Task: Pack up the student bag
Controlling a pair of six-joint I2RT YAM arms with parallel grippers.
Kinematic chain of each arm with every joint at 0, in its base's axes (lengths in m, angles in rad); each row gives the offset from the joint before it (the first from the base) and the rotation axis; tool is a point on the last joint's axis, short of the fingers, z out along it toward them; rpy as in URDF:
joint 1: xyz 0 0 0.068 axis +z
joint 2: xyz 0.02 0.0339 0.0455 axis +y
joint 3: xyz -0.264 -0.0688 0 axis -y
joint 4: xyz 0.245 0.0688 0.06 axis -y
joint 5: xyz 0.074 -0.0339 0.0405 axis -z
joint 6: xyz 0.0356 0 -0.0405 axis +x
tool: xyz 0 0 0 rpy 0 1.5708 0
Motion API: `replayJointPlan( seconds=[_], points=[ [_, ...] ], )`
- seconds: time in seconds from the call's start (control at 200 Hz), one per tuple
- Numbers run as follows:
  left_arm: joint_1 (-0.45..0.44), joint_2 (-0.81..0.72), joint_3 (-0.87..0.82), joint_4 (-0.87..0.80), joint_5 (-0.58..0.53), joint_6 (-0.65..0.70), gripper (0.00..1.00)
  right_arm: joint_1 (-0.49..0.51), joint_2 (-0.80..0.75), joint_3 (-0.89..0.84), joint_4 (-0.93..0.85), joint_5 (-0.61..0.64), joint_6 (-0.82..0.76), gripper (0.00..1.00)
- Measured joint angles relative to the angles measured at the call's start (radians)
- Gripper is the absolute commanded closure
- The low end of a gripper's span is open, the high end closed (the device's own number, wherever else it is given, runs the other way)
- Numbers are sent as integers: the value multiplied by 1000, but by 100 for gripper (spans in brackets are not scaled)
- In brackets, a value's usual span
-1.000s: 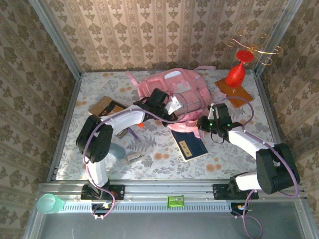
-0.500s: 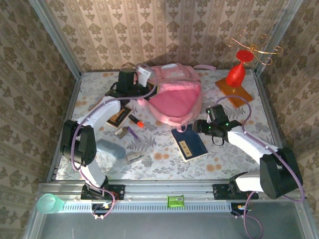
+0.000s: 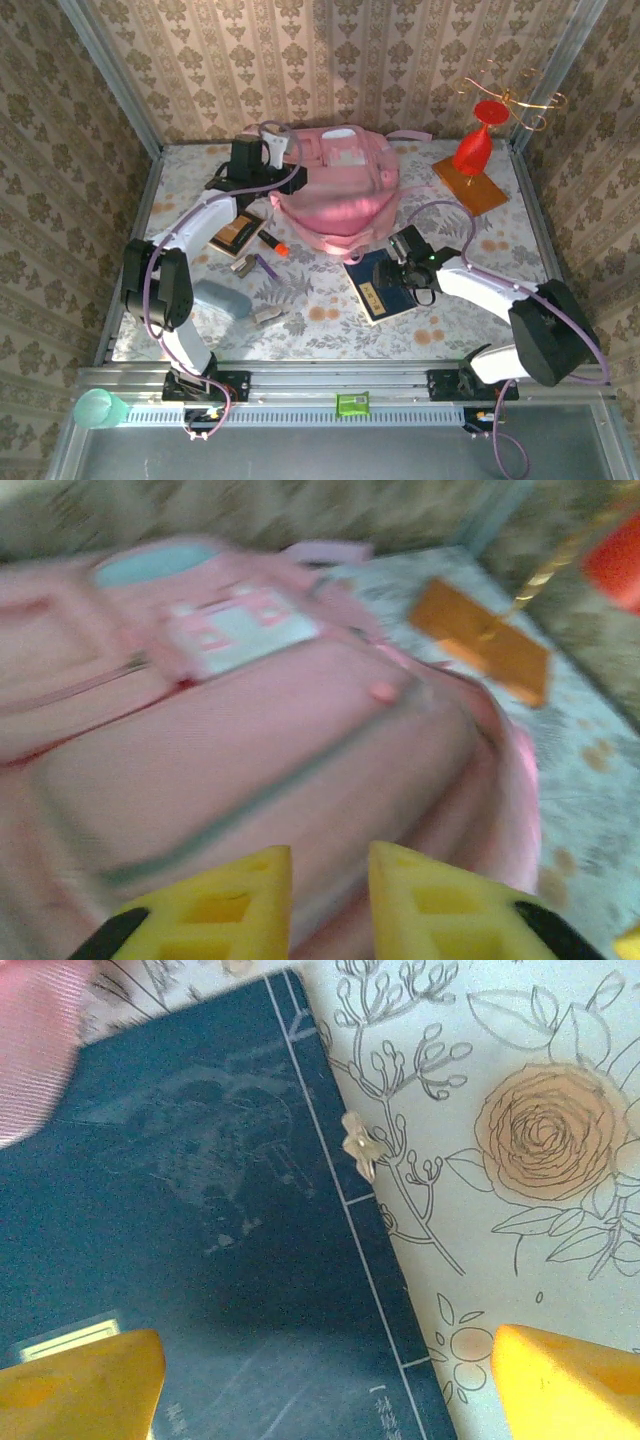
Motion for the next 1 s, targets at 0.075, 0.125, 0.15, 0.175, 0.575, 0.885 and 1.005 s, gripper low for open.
replayJointPlan(
  seconds=[0.075, 0.125, 0.15, 0.175, 0.575, 0.885, 1.005],
  points=[
    [-5, -46, -111, -5, -82, -37, 40, -4, 26, 0, 0, -13, 0, 15],
    [-31, -103, -214, -5, -145, -72, 32, -11, 32, 0, 0, -33, 0, 16],
    [-59, -141, -272, -11, -173, -84, 30, -14, 33, 0, 2, -45, -1, 16],
    [-91, -179, -327, -14, -193, -105, 29, -19, 34, 0, 3, -56, 0, 17],
    [-515, -85, -516, 107, -123, -449, 30, -65, -5, -103, 136, -158, 49, 39],
    [-532, 13, -489, 210, -79, -549, 51, -45, -65, -216, 317, -156, 156, 55],
    [-530, 54, -460, 205, -83, -560, 69, -20, -76, -234, 343, -162, 173, 57]
  ],
)
